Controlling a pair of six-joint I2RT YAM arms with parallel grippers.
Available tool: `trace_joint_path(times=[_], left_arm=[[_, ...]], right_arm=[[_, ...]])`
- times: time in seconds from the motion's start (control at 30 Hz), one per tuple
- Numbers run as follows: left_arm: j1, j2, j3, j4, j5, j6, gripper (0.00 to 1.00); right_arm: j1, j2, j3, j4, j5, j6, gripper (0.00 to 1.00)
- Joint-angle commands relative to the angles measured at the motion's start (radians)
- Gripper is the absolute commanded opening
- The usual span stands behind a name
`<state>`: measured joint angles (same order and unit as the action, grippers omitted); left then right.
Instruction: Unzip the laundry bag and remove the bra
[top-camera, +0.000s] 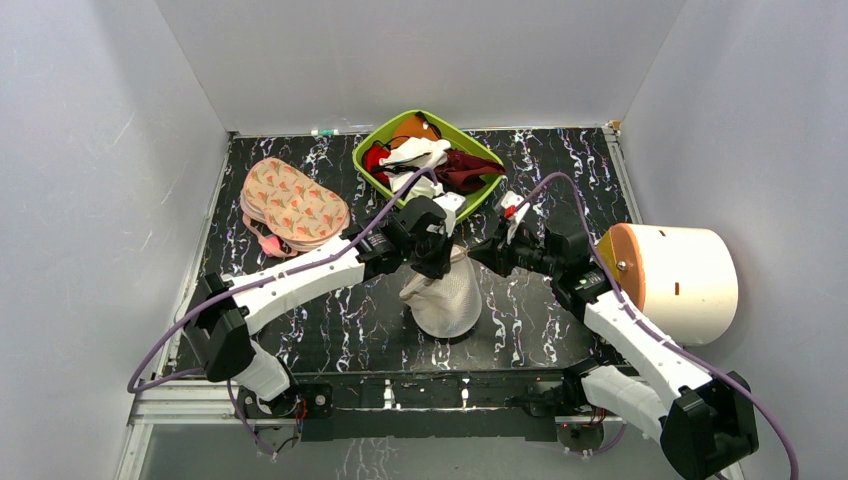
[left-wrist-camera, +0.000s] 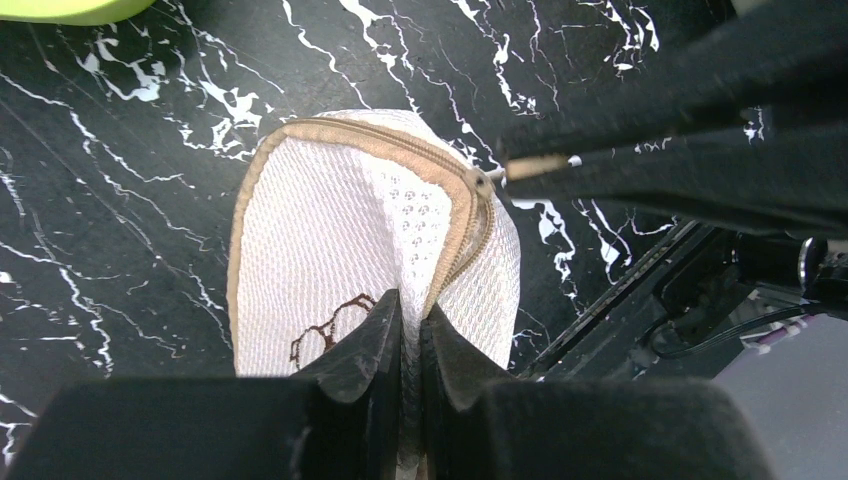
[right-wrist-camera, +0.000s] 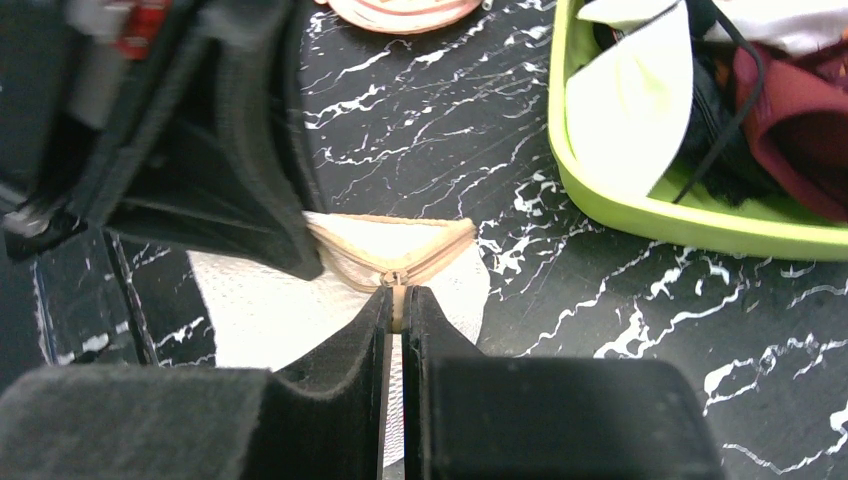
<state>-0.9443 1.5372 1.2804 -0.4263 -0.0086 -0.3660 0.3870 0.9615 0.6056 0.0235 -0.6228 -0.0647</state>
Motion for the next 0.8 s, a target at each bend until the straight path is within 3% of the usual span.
trace_joint_path(times=[0.0,0.2,0.4,0.77], left_arm=[[0.003,-0.079,-0.002,-0.096,-0.053,0.055,0.06],[0.003,-0.1,-0.021,-0.081,-0.04,0.052,0.0],[0.004,-0.134,-0.059,-0.04,-0.036,0.059,0.0],[0.004,-0.163,-0.06,-0.058,-0.039,0.16,0.0]], right_arm=[[-0.01,0.029,0.01,0.095,0.132,0.138,0.0],[-0.01,0.023,0.003,0.116,0.152,0.204,0.0],[-0.011,0.002,0.003,0.035,0.371,0.339,0.0],[-0.019,0.023,-0.04,0.096,0.416,0.294,0.0]])
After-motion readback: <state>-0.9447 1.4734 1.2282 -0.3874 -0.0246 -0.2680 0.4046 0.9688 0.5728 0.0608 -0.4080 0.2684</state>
